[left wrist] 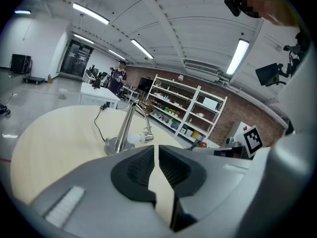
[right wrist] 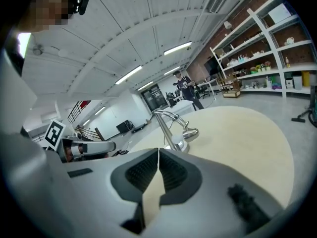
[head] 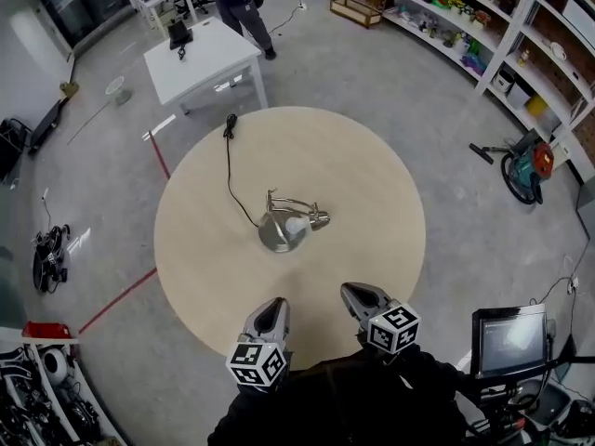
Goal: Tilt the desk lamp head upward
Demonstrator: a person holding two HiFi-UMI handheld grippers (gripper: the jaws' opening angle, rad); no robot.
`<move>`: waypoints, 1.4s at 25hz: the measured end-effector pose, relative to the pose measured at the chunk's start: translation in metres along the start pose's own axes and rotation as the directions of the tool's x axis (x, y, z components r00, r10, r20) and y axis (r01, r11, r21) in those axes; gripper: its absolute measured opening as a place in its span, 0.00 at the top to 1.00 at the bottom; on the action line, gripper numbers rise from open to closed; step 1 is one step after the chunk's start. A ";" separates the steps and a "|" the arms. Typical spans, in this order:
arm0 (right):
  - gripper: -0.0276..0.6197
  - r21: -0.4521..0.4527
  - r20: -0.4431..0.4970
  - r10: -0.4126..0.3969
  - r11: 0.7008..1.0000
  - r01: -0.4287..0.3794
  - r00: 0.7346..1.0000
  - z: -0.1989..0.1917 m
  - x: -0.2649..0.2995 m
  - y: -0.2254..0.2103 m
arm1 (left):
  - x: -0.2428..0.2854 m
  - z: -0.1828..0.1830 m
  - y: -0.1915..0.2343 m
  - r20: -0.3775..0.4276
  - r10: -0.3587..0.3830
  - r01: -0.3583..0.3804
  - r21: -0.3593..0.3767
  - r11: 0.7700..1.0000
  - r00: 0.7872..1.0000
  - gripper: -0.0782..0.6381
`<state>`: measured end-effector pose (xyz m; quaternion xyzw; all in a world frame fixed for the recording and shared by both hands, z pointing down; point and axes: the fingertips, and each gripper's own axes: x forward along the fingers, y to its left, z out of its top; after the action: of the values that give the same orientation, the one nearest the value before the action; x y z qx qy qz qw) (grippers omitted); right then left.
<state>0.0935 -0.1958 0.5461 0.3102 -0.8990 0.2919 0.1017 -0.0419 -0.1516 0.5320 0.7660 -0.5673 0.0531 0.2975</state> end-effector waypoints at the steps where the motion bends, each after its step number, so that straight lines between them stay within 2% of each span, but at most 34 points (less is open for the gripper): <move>1: 0.95 0.006 -0.008 0.003 1.000 -0.003 1.000 0.001 0.003 -0.009 | 0.005 0.001 0.000 -0.003 0.015 -0.015 0.013 1.000 1.000 0.84; 5: 0.95 0.035 -0.016 0.000 0.999 0.001 1.000 0.007 0.017 -0.044 | 0.019 0.010 0.009 0.004 0.069 -0.069 0.073 0.995 0.998 0.83; 9: 0.95 0.041 0.008 -0.036 0.999 0.036 0.999 0.022 0.041 -0.065 | 0.029 0.025 0.036 0.007 0.101 -0.102 0.107 0.989 0.995 0.82; 14: 0.92 0.074 0.024 -0.097 0.993 0.095 0.995 0.027 0.065 -0.078 | 0.051 0.030 0.070 -0.013 0.090 -0.088 0.124 0.988 0.996 0.78; 20: 0.86 0.107 -0.009 -0.117 0.987 0.118 0.993 0.019 0.086 -0.088 | 0.078 0.023 0.095 -0.050 0.075 -0.068 0.134 0.989 0.996 0.77; 24: 0.75 0.160 -0.007 -0.118 0.980 0.117 0.993 -0.001 0.122 -0.116 | 0.115 -0.002 0.128 -0.082 0.087 -0.071 0.173 0.982 0.993 0.73; 29: 0.57 0.263 -0.017 -0.107 0.959 0.107 0.994 -0.003 0.148 -0.119 | 0.129 -0.005 0.149 -0.142 0.113 -0.077 0.236 0.969 0.983 0.68; 35: 0.51 0.339 -0.001 -0.104 0.935 0.098 0.995 0.003 0.169 -0.113 | 0.149 -0.018 0.159 -0.198 0.101 -0.039 0.297 0.954 0.975 0.66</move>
<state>0.0297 -0.3537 0.6574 0.3713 -0.8191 0.4340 0.0541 -0.1284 -0.2959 0.6717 0.7709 -0.5454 0.2274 0.2378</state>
